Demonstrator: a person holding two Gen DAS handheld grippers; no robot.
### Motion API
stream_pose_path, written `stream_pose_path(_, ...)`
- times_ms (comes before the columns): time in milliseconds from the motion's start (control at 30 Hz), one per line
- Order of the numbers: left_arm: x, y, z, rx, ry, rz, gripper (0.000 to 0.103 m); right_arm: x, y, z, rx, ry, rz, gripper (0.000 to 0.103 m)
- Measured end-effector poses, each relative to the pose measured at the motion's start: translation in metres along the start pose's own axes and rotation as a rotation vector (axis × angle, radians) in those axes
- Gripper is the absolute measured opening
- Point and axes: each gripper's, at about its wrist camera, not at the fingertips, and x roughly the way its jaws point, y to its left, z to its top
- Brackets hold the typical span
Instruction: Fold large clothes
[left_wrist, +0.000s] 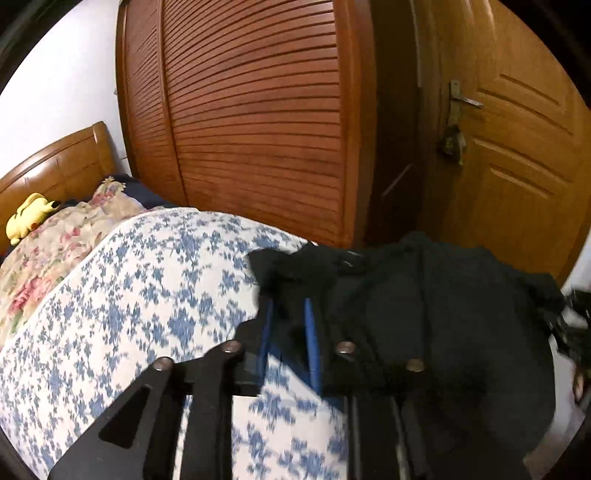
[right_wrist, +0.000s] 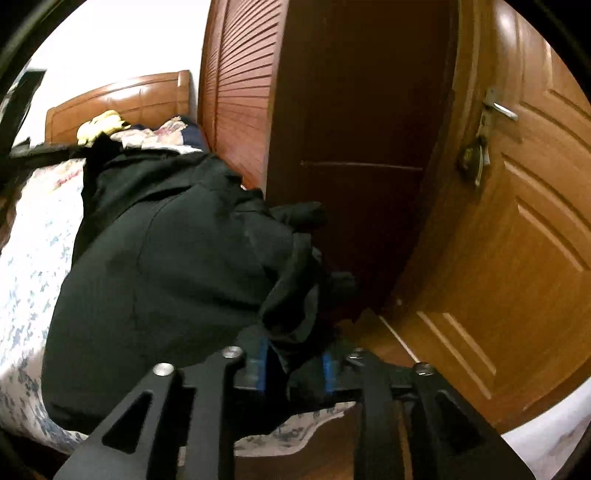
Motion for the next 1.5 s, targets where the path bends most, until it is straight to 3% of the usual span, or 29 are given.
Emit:
stream_pose_path(33,-0.011,0.001,-0.007,0.004,-0.002,-0.011,0.026,-0.005,-0.003,0.001,0.012,-0.015,-0.004,0.059)
stream_pose_path(133,-0.039,0.005,-0.026,0.013,-0.004,-0.042,0.036,-0.025,-0.007,0.005,0.026,-0.049,-0.021,0.076)
stream_pose_path(333,-0.111,0.021,-0.077,0.003,-0.045,-0.037,0.044,-0.067,0.022,0.016,-0.002,-0.122,-0.05,0.077)
stream_pose_path(600,-0.189,0.056,-0.131,-0.045,-0.069,0.044,0.046,-0.116,0.085,0.004,-0.047,-0.186,0.131,0.083)
stream_pose_path(900,-0.269,0.1,-0.197,-0.146,-0.069,0.193,0.046,-0.151,0.163,-0.02,-0.113,-0.199,0.362,0.088)
stream_pose_path(1267,-0.371,0.147,-0.275,-0.323,-0.09,0.441,0.046,-0.194,0.251,-0.045,-0.182,-0.192,0.61,0.09)
stream_pose_path(1500,-0.415,0.167,-0.313,-0.398,-0.085,0.62,0.046,-0.238,0.279,-0.054,-0.215,-0.212,0.688,0.09)
